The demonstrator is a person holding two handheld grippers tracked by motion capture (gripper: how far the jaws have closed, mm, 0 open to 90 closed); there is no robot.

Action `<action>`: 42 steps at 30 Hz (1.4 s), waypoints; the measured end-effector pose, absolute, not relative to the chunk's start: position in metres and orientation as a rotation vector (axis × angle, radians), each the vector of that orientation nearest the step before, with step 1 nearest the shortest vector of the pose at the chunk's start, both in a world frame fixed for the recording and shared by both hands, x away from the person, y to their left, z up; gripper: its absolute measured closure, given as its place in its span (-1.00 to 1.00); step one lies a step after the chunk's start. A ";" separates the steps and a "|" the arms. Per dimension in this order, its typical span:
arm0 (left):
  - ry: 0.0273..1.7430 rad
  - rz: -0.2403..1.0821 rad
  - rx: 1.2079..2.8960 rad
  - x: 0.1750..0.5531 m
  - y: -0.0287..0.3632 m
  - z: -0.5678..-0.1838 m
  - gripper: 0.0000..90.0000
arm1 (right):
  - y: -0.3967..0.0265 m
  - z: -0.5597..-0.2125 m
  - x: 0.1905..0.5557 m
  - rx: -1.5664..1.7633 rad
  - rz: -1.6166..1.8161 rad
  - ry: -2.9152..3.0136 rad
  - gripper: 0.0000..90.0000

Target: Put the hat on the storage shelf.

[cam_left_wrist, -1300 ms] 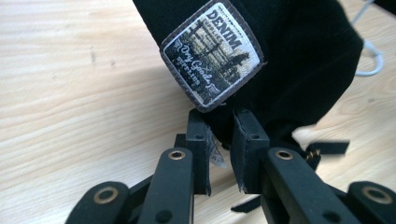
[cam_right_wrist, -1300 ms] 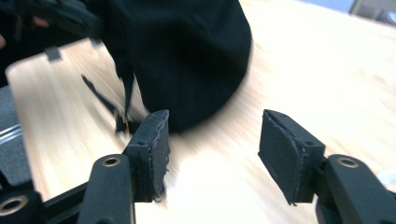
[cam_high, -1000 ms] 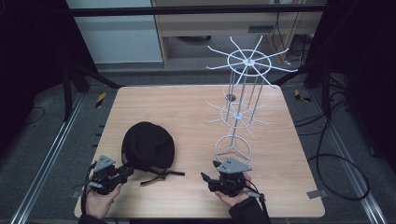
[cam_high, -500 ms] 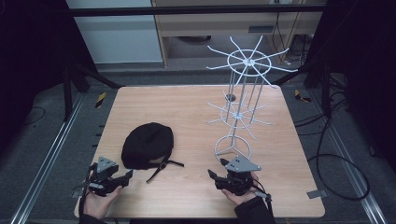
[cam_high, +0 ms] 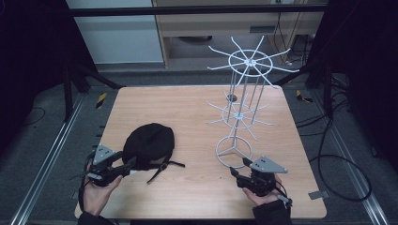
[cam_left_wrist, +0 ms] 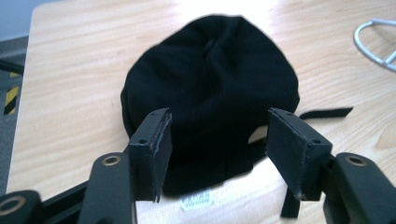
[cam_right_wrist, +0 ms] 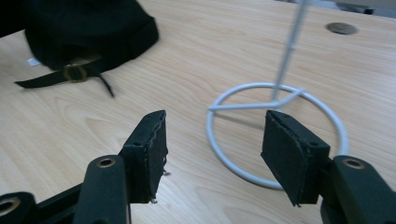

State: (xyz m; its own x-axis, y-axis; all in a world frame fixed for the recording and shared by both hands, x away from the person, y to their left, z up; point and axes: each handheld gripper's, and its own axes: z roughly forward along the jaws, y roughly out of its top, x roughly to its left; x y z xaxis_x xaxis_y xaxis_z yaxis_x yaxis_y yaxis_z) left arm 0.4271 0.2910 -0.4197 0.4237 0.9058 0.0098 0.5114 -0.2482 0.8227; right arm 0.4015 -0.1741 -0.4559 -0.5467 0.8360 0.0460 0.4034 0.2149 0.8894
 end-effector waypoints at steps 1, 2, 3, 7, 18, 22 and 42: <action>1.200 0.644 1.902 0.428 0.290 -0.418 -0.08 | -0.179 -0.456 0.401 1.158 1.286 2.037 -0.10; 1.192 0.649 1.903 0.431 0.288 -0.416 -0.07 | -0.183 -0.455 0.401 1.163 1.286 2.030 -0.10; 1.187 0.649 1.903 0.433 0.287 -0.414 -0.06 | -0.189 -0.456 0.401 1.180 1.285 2.019 -0.10; 1.163 0.673 1.939 0.446 0.278 -0.405 -0.05 | -0.210 -0.458 0.403 1.237 1.251 1.992 -0.10; 1.150 0.676 1.954 0.475 0.255 -0.400 -0.01 | -0.241 -0.468 0.409 1.273 1.229 1.935 -0.02; 1.153 0.673 1.972 0.482 0.252 -0.405 0.00 | -0.247 -0.469 0.411 1.261 1.239 1.919 0.00; 1.307 0.519 2.053 0.511 0.260 -0.439 0.62 | -0.253 -0.477 0.416 1.333 1.185 1.949 0.02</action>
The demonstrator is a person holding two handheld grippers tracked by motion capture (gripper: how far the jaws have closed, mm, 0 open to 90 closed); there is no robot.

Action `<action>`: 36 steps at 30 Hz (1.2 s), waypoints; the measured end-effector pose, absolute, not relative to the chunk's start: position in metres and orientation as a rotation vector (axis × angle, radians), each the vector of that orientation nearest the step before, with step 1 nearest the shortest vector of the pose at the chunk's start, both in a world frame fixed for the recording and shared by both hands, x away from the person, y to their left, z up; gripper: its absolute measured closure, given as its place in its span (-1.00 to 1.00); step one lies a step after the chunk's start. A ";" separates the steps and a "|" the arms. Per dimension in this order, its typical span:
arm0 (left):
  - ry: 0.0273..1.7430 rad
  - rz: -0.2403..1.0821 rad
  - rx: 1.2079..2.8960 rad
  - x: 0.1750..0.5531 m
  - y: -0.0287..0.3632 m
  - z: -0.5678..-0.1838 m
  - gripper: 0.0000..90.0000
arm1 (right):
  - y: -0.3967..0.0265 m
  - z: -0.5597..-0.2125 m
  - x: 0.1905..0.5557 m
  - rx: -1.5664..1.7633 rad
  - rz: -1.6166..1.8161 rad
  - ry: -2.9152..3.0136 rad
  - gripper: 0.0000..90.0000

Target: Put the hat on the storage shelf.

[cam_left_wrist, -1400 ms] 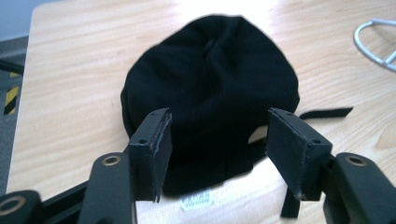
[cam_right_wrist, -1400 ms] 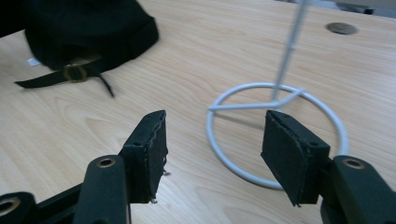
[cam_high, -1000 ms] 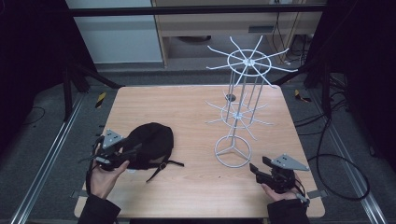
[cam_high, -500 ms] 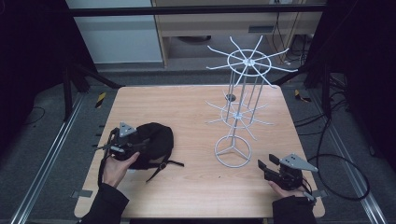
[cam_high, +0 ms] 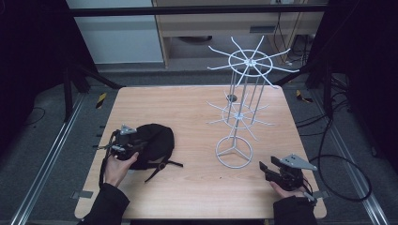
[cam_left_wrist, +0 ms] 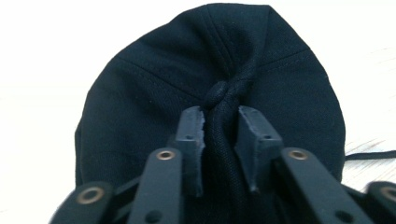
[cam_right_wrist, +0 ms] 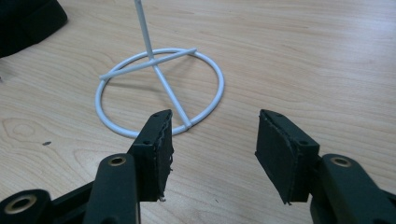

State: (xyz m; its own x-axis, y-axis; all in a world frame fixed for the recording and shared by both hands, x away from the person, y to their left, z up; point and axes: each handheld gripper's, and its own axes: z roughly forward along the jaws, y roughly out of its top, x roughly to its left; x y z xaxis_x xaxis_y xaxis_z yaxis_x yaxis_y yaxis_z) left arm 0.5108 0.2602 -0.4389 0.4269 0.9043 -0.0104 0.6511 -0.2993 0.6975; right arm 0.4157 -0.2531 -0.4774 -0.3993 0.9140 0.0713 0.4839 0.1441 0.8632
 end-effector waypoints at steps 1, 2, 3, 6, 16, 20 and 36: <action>1.309 0.518 2.059 0.511 0.260 -0.439 0.67 | -0.253 -0.478 0.416 1.328 1.182 1.951 0.02; 1.311 0.520 2.060 0.511 0.260 -0.439 0.72 | -0.252 -0.478 0.416 1.325 1.183 1.952 0.03; 1.315 0.520 2.058 0.510 0.260 -0.440 0.77 | -0.252 -0.478 0.416 1.322 1.183 1.953 0.03; 1.311 0.529 2.036 0.508 0.262 -0.437 0.86 | -0.252 -0.478 0.416 1.320 1.181 1.955 0.03; 1.227 0.615 1.930 0.487 0.267 -0.415 0.90 | -0.253 -0.479 0.416 1.317 1.170 1.945 0.02; 1.176 0.629 1.888 0.478 0.265 -0.404 0.90 | -0.253 -0.478 0.415 1.321 1.173 1.945 0.02; 1.004 0.576 1.700 0.444 0.258 -0.359 0.90 | -0.254 -0.478 0.415 1.310 1.168 1.936 0.02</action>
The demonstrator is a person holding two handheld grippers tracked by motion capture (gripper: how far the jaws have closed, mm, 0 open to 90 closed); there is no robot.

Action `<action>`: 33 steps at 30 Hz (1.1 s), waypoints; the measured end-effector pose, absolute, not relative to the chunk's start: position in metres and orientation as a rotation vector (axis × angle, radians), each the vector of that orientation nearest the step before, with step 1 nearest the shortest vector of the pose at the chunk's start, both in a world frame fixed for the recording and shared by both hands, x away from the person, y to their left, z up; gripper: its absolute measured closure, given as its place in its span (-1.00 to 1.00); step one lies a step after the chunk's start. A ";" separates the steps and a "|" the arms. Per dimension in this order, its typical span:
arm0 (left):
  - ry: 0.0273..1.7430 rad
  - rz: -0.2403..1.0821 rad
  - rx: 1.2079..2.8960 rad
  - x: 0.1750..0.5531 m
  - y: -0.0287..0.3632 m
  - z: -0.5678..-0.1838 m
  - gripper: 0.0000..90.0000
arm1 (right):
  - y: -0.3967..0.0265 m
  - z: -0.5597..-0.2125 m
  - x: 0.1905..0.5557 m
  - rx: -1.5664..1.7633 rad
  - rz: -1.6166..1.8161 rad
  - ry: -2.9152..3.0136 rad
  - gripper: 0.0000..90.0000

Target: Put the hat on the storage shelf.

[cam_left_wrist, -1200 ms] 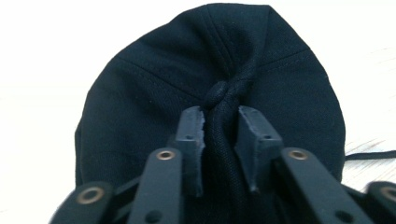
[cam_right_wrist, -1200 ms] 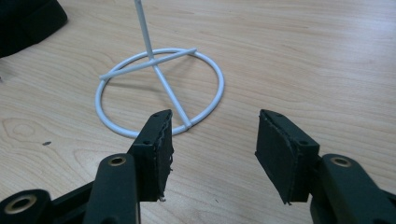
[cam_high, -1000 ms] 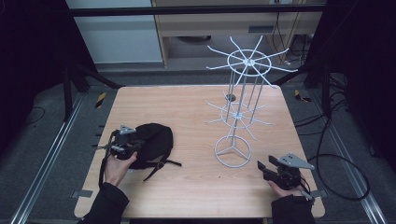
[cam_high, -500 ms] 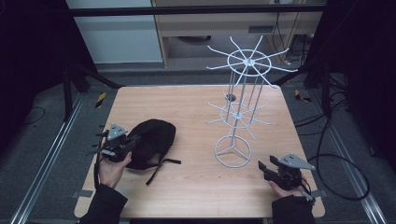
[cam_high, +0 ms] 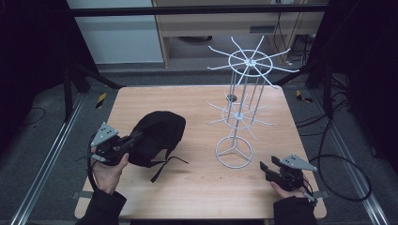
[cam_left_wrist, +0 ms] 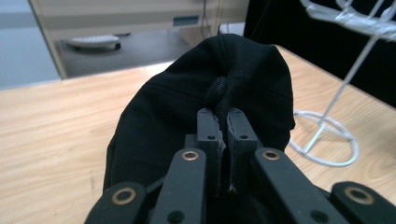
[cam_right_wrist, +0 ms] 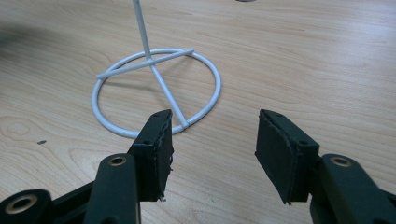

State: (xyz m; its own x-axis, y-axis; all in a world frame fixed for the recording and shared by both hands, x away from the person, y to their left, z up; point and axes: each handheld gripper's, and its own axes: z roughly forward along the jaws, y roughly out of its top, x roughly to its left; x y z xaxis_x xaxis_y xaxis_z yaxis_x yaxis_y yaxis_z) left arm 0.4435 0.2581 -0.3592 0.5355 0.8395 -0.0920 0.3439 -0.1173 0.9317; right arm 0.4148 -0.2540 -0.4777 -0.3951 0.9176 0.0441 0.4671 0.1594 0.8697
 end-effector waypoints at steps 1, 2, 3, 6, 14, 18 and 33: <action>0.994 0.574 1.690 0.441 0.258 -0.357 0.90 | -0.254 -0.478 0.415 1.309 1.166 1.936 0.02; 0.982 0.571 1.677 0.439 0.257 -0.353 0.90 | -0.254 -0.478 0.415 1.305 1.163 1.937 0.02; 0.973 0.569 1.663 0.436 0.257 -0.350 0.90 | -0.254 -0.478 0.415 1.305 1.163 1.937 0.02; 0.944 0.570 1.638 0.429 0.257 -0.342 0.90 | -0.254 -0.478 0.415 1.309 1.164 1.938 0.02; 0.892 0.571 1.562 0.413 0.256 -0.323 0.90 | -0.254 -0.478 0.415 1.305 1.166 1.935 0.03; 0.865 0.579 1.527 0.409 0.256 -0.314 0.90 | -0.253 -0.477 0.415 1.309 1.165 1.936 0.03; 0.736 0.586 1.363 0.395 0.249 -0.267 0.91 | -0.251 -0.479 0.415 1.299 1.147 1.942 0.03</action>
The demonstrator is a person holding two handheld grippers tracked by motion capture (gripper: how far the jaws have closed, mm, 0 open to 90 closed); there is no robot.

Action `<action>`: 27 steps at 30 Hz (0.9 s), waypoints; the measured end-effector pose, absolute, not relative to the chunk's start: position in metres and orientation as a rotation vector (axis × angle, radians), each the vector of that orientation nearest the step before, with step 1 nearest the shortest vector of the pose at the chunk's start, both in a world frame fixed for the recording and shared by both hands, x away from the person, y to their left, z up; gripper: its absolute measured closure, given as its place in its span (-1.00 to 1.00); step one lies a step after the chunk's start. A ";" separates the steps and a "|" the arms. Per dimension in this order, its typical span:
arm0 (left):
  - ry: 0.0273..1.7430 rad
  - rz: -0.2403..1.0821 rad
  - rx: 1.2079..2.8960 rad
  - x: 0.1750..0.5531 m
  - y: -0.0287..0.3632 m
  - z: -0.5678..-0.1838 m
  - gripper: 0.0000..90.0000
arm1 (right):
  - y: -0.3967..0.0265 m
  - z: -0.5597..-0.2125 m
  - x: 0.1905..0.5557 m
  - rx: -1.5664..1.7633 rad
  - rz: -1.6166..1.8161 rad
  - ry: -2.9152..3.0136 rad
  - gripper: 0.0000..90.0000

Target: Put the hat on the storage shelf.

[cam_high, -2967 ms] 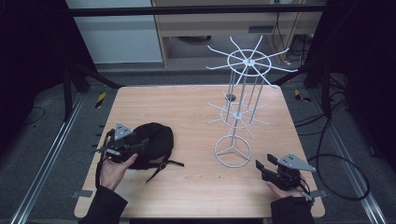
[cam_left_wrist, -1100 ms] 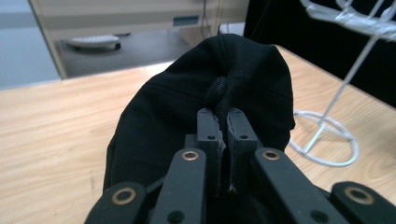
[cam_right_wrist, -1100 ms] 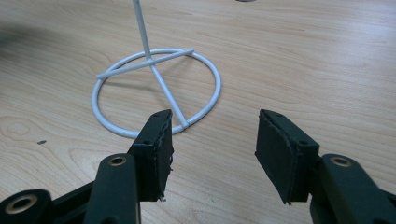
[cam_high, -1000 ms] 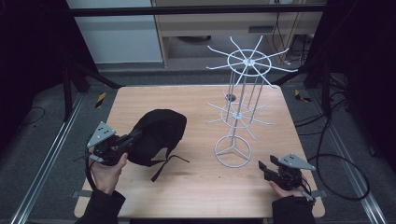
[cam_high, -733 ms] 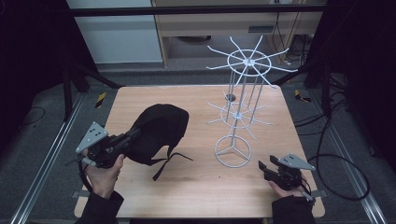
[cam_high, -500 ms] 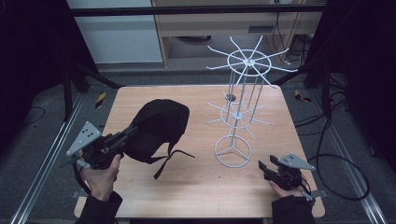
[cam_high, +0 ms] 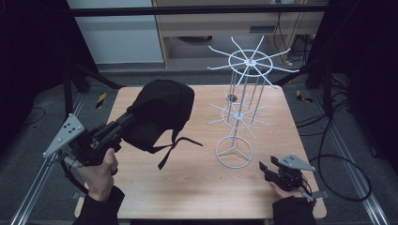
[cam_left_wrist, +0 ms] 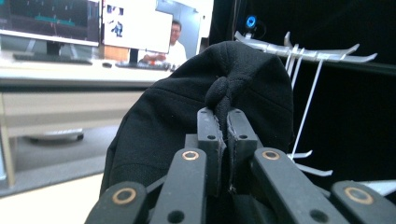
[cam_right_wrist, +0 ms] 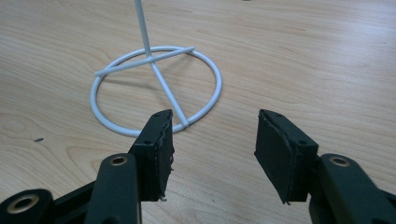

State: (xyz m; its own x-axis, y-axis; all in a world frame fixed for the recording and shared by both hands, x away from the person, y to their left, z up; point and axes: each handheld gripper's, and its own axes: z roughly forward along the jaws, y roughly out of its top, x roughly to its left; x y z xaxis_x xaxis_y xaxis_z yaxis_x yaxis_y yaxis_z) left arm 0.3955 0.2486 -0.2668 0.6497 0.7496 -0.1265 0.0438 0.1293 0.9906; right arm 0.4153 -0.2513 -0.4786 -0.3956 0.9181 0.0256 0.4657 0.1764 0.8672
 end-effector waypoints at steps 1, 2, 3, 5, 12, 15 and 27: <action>0.736 0.586 1.363 0.395 0.249 -0.267 0.91 | -0.251 -0.479 0.415 1.299 1.147 1.942 0.03; 0.728 0.586 1.349 0.395 0.247 -0.263 0.91 | -0.251 -0.479 0.415 1.299 1.146 1.942 0.03; 0.720 0.584 1.337 0.396 0.246 -0.259 0.91 | -0.251 -0.479 0.416 1.299 1.146 1.943 0.03; 0.718 0.582 1.333 0.396 0.245 -0.257 0.91 | -0.252 -0.479 0.416 1.299 1.145 1.942 0.03; 0.685 0.580 1.266 0.397 0.238 -0.235 0.91 | -0.252 -0.479 0.416 1.299 1.145 1.943 0.03; 0.668 0.577 1.253 0.398 0.233 -0.227 0.91 | -0.252 -0.479 0.416 1.300 1.147 1.942 0.03; 0.642 0.538 1.297 0.412 0.199 -0.218 0.91 | -0.252 -0.478 0.415 1.304 1.155 1.943 0.03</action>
